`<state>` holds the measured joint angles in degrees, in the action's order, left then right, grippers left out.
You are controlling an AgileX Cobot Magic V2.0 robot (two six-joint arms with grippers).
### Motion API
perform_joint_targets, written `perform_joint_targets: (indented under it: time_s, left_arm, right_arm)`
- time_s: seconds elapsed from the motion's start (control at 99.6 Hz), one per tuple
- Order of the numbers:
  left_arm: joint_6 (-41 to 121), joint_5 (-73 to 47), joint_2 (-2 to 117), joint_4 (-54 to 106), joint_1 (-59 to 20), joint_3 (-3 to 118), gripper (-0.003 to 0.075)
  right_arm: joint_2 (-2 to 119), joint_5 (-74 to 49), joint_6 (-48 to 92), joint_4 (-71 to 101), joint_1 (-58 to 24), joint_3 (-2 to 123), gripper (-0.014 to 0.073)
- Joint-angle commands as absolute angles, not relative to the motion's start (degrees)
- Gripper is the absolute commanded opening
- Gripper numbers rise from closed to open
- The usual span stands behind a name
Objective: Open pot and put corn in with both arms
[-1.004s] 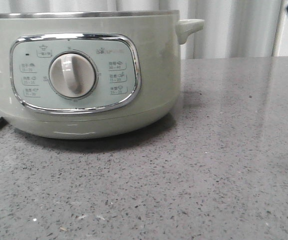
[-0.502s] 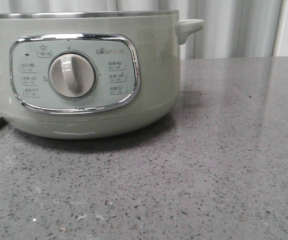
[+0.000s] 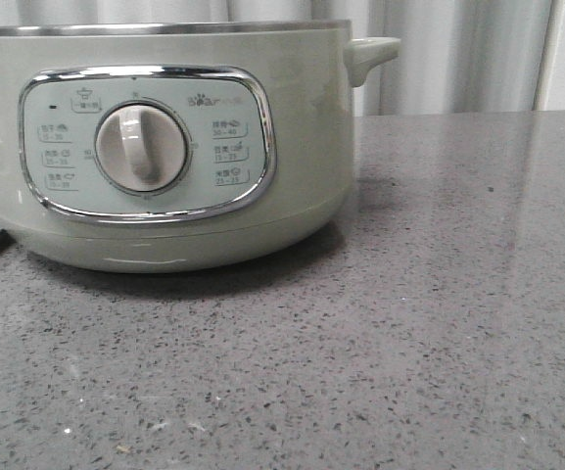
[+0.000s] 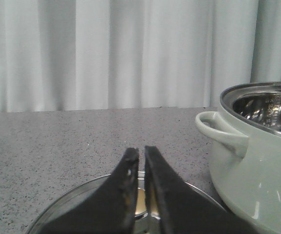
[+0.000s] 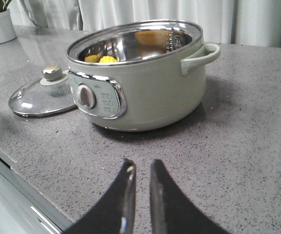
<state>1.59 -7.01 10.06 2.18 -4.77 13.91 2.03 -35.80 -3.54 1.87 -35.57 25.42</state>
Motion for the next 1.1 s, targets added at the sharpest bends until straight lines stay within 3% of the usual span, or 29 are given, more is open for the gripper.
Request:
perform_joint_targets:
  time_s: [0.0,1.094]
  left_arm:
    - [1.1,-3.1,10.6,2.6,-4.8,15.5,-0.0020]
    - [1.1,-2.7,10.4,2.6,-4.5,14.2,-0.0020]
  right_arm:
    - [2.7,-32.0,-3.4,1.4,-35.5,26.7,-0.0016]
    - [2.7,-32.0,-3.4,1.4,-35.5,26.7,-0.0016]
